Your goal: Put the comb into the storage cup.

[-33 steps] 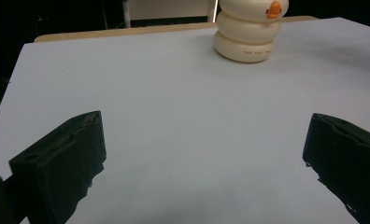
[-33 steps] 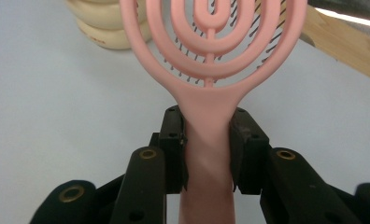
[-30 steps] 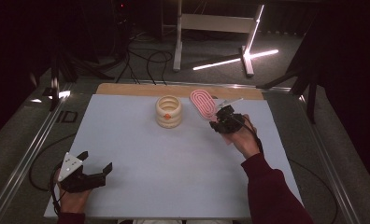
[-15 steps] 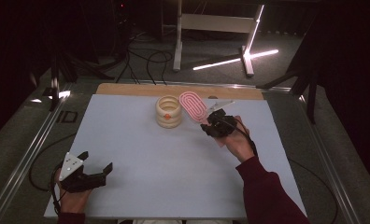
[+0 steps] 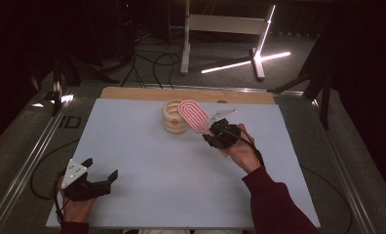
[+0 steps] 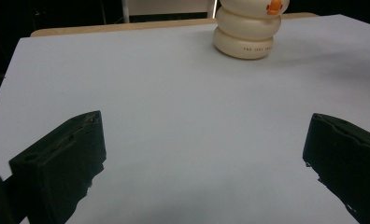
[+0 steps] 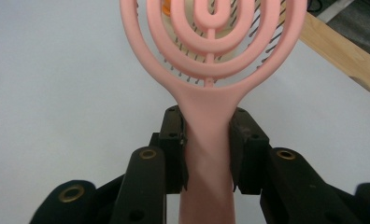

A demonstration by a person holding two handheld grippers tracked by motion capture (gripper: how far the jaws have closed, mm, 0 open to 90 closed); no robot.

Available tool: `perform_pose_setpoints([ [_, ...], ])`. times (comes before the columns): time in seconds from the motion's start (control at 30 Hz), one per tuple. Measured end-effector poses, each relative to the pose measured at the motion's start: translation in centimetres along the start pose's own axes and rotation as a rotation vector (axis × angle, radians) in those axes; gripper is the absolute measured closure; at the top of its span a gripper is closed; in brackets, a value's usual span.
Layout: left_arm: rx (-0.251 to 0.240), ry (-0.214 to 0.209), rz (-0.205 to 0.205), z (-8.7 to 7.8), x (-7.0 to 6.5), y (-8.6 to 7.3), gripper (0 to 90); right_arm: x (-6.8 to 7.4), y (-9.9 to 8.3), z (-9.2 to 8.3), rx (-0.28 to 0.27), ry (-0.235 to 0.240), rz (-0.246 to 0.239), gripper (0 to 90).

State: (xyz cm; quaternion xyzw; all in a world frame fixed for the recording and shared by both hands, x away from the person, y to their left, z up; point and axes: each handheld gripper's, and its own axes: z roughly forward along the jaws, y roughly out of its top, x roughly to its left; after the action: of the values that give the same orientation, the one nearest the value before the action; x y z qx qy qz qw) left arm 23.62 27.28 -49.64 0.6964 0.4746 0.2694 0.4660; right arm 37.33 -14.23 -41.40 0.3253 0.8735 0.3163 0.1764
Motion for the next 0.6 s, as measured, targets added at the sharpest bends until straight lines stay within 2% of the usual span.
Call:
perform_pose_setpoints([
  [0.27, 0.008, -0.022, 0.006, 0.2, -0.4, 0.2, 0.0, 1.3, 0.2, 0.4, -0.012, 0.024, -0.021, 70.2],
  [0.6, 0.013, -0.014, -0.004, 0.4, -0.3, 0.4, 0.0, 2.7, 0.4, 1.0, -0.021, 0.048, -0.06, 70.2],
])
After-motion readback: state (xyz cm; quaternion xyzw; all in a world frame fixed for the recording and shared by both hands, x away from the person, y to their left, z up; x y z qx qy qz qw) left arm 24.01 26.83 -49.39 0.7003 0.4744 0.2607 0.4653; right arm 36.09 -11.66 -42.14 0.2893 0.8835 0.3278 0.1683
